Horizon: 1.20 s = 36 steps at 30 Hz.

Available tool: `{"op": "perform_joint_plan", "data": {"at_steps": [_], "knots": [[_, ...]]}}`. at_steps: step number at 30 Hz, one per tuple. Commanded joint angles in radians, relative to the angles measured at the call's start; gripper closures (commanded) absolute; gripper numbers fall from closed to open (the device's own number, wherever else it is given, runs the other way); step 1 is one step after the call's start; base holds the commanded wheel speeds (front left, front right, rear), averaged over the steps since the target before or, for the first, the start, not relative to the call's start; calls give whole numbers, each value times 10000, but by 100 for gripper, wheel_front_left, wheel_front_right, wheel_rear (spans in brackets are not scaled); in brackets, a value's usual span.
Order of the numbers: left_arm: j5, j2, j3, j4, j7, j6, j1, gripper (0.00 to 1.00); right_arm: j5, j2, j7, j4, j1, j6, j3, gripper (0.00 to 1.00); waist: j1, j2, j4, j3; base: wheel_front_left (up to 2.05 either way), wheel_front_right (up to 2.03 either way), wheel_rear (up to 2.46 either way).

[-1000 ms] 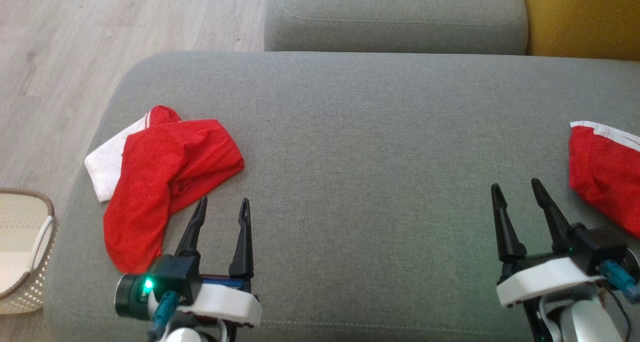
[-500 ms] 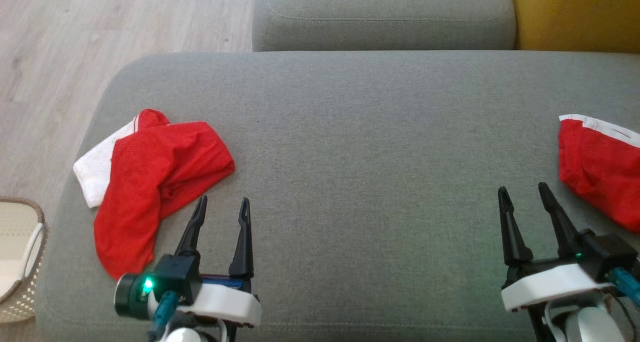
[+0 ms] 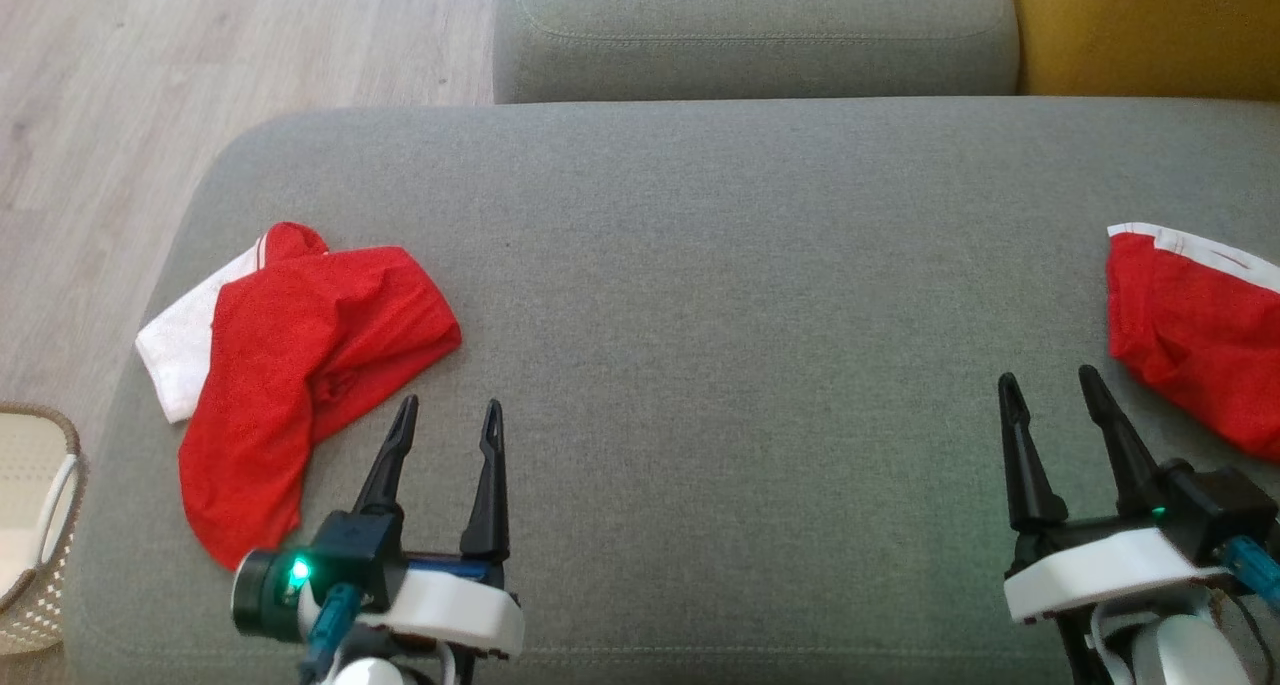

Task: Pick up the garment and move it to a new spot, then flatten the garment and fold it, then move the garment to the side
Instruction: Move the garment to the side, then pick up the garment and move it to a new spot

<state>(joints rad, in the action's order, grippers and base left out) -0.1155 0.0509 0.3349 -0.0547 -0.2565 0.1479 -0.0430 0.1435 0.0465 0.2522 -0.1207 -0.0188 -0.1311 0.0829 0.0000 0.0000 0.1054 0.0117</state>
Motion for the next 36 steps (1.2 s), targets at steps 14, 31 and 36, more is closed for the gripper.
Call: {"op": "perform_joint_plan", "data": {"at_steps": [14,31,36], "knots": [[-15,-7,-308,272,-53,-44,303,0,57,38,95,281,196,4,-158,0,0,0,22,32,0,0,0],[125,-7,-468,227,-53,-171,366,0,362,37,95,533,222,4,-705,0,0,0,1084,-34,0,0,0],[223,-7,-719,280,-53,-222,352,0,433,37,95,592,209,4,-933,0,0,0,1813,-35,0,0,0]]}}
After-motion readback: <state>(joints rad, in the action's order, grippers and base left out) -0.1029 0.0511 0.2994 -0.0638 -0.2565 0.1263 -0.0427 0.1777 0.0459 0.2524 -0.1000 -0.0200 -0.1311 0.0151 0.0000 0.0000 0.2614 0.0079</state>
